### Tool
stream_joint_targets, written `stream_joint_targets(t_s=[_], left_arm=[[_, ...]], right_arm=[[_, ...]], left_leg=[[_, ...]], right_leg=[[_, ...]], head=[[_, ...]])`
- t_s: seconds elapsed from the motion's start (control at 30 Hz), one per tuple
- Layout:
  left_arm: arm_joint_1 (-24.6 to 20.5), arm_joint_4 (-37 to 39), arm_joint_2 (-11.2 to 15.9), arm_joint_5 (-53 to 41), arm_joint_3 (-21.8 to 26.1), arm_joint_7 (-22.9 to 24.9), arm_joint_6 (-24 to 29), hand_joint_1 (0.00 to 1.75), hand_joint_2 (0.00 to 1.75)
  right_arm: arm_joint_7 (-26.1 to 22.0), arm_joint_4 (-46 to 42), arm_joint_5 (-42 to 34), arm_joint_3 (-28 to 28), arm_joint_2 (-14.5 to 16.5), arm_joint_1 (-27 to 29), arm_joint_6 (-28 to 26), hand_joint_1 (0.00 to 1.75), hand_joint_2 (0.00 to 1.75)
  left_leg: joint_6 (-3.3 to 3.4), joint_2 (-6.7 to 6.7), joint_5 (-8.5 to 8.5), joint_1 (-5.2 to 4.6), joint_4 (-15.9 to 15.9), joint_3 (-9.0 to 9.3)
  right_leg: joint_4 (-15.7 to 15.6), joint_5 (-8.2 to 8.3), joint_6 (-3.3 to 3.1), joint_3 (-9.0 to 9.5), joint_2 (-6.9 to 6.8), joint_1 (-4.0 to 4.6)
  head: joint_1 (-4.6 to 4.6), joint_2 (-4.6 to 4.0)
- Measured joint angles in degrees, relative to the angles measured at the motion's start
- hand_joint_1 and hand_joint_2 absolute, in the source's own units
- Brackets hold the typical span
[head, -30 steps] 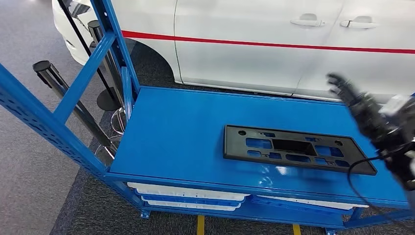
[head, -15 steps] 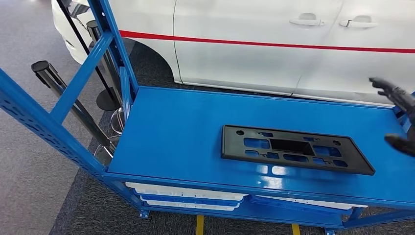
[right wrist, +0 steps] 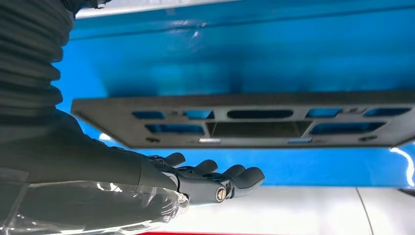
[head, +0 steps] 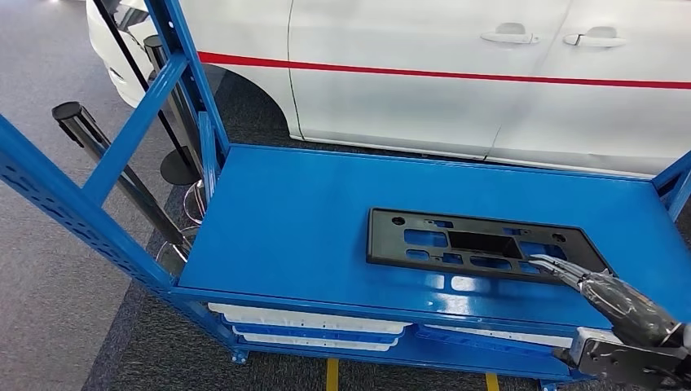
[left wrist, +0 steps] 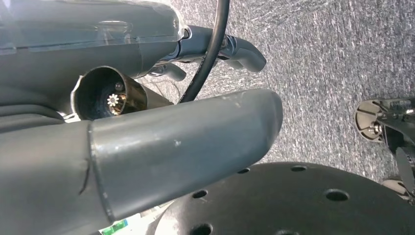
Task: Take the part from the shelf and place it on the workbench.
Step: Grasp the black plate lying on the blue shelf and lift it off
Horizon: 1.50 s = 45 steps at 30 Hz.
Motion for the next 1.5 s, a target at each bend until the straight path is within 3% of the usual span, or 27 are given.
stream_joint_targets(t_s=[0.23,0.53,0.73,0.9,1.03,1.2,1.5], left_arm=[[0.0,0.0,0.0,0.1,-0.6,0.0,0.0,0.00,0.00],[-0.1,0.0,0.0,0.5,-1.0,-0.4,-0.2,0.00,0.00],[0.0,0.0,-0.3,0.6,-1.2,-3.9,-0.9,0.00,0.00],[-0.3,0.0,-3.5,-0.8,-2.8,-8.7,0.8,0.00,0.00],[-0.5,0.0,-4.9,-0.3,-3.9,-9.2,1.1,0.00,0.00],[-0.6,0.2,-5.0,0.5,-4.7,-9.6,0.7,0.00,0.00],[-0.6,0.4,-5.0,2.0,-5.4,-10.1,0.2,0.00,0.00]], right_arm=[[-0.5,0.4,5.0,3.6,1.2,-0.1,-1.9,0.00,1.75],[-1.5,3.3,14.4,7.7,5.8,-0.7,-9.2,0.00,1.75],[-1.8,6.2,26.6,8.7,12.9,-1.6,-18.1,0.00,1.75],[1.0,15.3,46.0,9.7,25.1,-6.0,-33.9,0.00,1.75],[2.0,23.5,50.4,9.9,31.6,-10.3,-41.1,0.00,1.75],[0.2,33.2,51.0,8.4,35.5,-14.3,-45.1,0.00,1.75],[-0.7,43.6,52.8,4.9,38.6,-19.1,-48.6,0.00,1.75]], left_leg=[[0.00,0.02,0.00,0.00,0.0,0.03],[-0.01,0.01,-0.01,0.00,0.0,0.04],[-0.02,0.02,-0.01,0.03,0.0,0.05],[-0.04,0.14,-0.02,0.07,0.0,0.11],[-0.04,0.15,-0.02,0.07,0.0,0.16],[-0.06,0.11,-0.01,0.07,0.0,0.17],[-0.15,0.17,-0.09,0.07,0.0,0.45]], right_leg=[[0.1,0.00,-0.01,0.01,0.02,0.00],[0.1,-0.05,-0.07,0.00,0.02,0.01],[0.2,-0.09,-0.14,-0.01,0.02,0.03],[0.2,-0.09,-0.15,0.00,0.18,0.05],[0.2,-0.08,-0.16,0.01,0.20,0.06],[0.3,-0.08,-0.17,0.01,0.16,0.06],[0.3,-0.18,-0.29,0.26,0.23,0.07]], head=[[0.00,0.00],[0.01,0.00],[0.00,0.00],[0.00,0.00],[0.01,0.00],[0.00,0.00],[0.00,0.00]])
